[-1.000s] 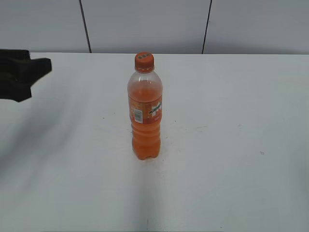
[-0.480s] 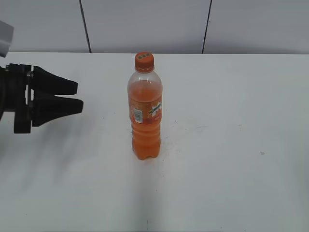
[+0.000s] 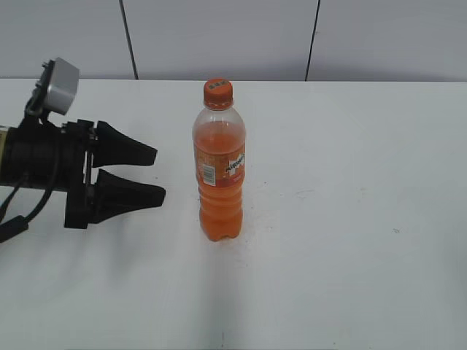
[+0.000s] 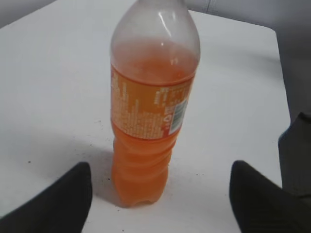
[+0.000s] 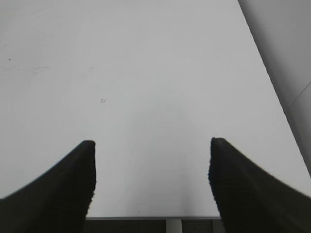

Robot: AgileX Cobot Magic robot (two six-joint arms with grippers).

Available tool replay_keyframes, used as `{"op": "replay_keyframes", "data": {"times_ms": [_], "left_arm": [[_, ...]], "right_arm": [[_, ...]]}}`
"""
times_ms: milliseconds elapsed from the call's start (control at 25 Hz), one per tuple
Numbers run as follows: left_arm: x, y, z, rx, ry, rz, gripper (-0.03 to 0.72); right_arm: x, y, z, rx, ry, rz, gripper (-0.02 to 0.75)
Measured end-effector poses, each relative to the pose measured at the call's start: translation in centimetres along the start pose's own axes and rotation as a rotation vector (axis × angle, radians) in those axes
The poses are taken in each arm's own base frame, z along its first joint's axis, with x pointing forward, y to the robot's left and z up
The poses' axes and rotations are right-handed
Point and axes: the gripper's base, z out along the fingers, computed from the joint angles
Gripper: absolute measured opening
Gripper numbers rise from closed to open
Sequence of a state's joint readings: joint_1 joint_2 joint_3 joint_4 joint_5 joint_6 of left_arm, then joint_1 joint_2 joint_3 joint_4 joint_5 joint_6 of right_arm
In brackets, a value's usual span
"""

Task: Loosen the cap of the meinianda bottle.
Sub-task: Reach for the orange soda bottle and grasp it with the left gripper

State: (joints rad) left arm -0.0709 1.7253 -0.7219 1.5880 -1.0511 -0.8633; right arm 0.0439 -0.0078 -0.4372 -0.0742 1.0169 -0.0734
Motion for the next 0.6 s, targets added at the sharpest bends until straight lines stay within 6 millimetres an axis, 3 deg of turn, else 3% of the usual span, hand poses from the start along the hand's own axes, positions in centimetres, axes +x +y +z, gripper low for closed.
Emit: {"op": "replay_keyframes", "data": {"times_ms": [280,600], "left_arm": [[1.4,0.0,2.6,0.046,0.003,0.008,0.539],[1.7,1.6,4.8,0.067,0.004,0.017,0.540]], "right_arm": [[0.0,0.0,0.0,0.000,0.000,-0.001,0.543],[0.0,0.0,0.0,0.000,0.000,-0.001,0.543]]}}
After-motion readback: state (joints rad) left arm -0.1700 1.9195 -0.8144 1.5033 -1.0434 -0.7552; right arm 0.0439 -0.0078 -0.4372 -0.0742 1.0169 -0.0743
